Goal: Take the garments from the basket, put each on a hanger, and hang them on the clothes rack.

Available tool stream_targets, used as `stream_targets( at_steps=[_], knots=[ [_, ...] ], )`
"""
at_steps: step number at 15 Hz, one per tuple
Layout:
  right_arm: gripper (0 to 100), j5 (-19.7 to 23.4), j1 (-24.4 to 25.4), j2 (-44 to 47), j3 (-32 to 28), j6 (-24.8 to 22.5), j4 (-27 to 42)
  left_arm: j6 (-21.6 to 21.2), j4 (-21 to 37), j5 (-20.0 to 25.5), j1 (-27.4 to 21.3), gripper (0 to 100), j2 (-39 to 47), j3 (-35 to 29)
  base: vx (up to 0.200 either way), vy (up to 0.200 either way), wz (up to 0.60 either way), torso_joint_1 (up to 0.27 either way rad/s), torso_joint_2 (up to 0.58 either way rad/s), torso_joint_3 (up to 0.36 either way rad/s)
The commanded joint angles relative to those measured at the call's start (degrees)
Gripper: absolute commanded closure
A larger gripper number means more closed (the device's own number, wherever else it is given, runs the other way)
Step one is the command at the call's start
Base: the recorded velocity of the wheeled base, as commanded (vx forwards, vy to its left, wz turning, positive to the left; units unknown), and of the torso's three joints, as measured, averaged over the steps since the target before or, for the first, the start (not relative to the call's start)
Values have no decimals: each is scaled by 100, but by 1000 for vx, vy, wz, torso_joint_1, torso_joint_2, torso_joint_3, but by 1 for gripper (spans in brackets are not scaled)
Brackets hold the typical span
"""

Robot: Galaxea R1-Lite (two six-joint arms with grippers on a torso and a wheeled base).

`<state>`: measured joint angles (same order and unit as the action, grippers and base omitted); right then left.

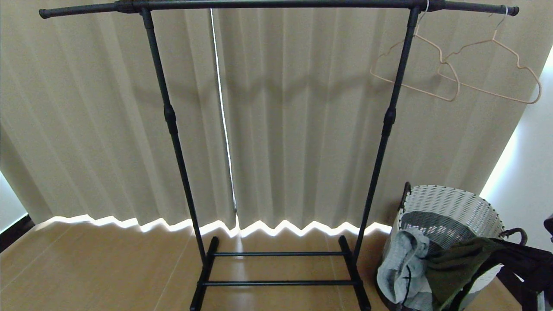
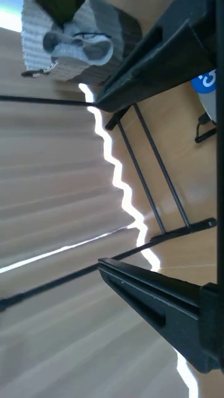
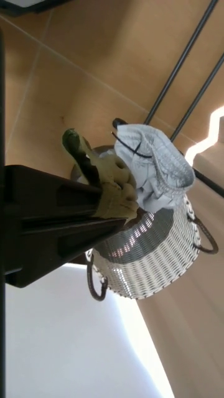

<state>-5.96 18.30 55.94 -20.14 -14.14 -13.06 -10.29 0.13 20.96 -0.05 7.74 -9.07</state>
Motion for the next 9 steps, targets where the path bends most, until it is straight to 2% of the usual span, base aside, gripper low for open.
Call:
stream_targets(
  at_steps=[1, 3, 4, 5, 6, 7, 9],
  knots=[
    [100, -2, 508, 303, -561, 482, 5, -131, -787, 225, -224, 0, 2021, -754, 0, 0, 0, 0, 0, 0],
    [100, 51, 710, 409, -948, 834, 14, -79, -1437, 207, -549, 0, 3119, -1185, 0, 0, 0, 0, 0, 0],
    [100, 95, 816, 505, -1247, 922, 14, -70, -1789, 181, -804, 0, 3946, -1536, 0, 0, 0, 0, 0, 0],
    [100, 122, 842, 541, -1352, 931, 5, -70, -1859, 181, -900, 0, 4157, -1633, 0, 0, 0, 0, 0, 0],
    [100, 165, 1000, 637, -1757, 931, 22, -61, -1965, 128, -1393, 0, 4825, -1906, 0, 0, 0, 0, 0, 0],
    [100, 157, 1053, 672, -1880, 931, 22, -61, -1973, 58, -1586, 0, 5035, -1976, 0, 0, 0, 0, 0, 0],
    [100, 157, 1220, 778, -2266, 931, 14, 124, -2132, -654, -2720, 0, 5914, -2257, 0, 0, 0, 0, 0, 0]
  ],
)
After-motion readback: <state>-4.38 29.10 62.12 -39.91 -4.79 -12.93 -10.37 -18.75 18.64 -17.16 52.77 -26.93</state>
